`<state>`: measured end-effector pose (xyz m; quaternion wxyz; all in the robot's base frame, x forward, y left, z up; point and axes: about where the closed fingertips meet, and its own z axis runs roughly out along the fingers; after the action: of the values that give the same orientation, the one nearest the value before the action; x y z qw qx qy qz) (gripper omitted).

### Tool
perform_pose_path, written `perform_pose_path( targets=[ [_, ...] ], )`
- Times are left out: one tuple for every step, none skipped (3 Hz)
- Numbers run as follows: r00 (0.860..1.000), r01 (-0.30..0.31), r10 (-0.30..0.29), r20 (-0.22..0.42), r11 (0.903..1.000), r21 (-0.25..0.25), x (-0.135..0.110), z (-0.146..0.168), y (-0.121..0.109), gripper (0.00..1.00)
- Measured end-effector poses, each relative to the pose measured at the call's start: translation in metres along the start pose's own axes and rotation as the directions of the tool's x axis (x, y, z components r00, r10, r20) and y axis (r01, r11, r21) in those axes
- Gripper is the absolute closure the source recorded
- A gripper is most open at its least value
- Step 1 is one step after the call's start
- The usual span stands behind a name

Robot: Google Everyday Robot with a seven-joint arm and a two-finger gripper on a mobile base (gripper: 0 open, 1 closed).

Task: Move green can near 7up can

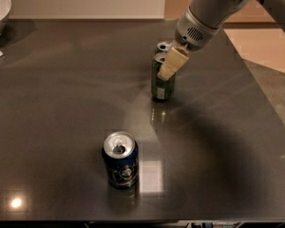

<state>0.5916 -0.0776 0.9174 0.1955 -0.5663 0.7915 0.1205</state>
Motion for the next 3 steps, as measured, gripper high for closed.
perform_pose_path(
  targets=[
    [0.999, -0.053, 0.053, 0.007, 0.9983, 0.023, 0.016, -0.003, -0.016, 0.83],
    [0.995, -0.098, 0.097, 0.016, 0.9944, 0.039, 0.031, -0.002, -0.028, 0.59],
    [0.992, -0.122, 0.12, 0.029, 0.9913, 0.051, 0.04, 0.0, -0.035, 0.37]
  ],
)
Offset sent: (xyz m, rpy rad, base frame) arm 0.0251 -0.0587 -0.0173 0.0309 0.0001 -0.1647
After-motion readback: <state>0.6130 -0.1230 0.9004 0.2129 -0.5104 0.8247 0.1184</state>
